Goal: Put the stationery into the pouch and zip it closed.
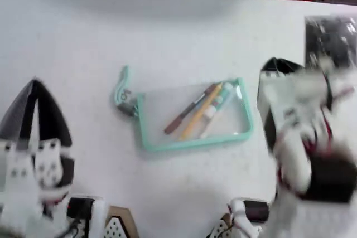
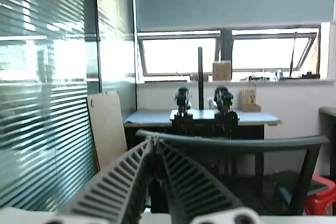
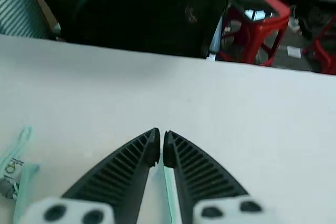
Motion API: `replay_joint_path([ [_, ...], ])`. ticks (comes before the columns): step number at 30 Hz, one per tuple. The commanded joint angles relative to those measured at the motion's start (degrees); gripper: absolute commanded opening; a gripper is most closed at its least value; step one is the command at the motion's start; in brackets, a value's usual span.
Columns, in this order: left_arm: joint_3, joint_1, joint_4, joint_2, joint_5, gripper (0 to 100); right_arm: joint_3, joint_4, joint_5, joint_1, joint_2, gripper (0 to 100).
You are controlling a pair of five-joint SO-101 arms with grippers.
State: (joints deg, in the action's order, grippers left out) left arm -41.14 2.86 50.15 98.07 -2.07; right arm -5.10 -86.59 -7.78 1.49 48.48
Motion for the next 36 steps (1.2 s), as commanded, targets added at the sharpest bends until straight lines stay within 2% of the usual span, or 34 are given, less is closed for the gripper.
replay_joint_path([
  [1,3.08,0.48,0.44,6.64,0.35,3,-2.29,-0.22,0.53,-0.48,8.22,2.1],
  [8,10.29,0.4,8.18,6.55,0.62,3,-0.53,-0.22,0.53,-0.48,24.31,2.1],
  [20,20.66,0.31,23.47,6.55,0.53,3,15.74,0.04,0.09,-0.48,50.59,2.1],
  [23,19.52,0.4,24.62,6.55,0.26,3,18.02,-0.48,0.09,-0.4,55.6,2.1],
  [29,13.01,0.4,23.91,6.55,0.26,3,19.43,-4.53,0.09,-0.4,54.81,2.1],
  [36,-3.34,0.4,18.73,6.55,0.26,3,22.24,-4.18,0.09,-0.4,54.9,2.1],
])
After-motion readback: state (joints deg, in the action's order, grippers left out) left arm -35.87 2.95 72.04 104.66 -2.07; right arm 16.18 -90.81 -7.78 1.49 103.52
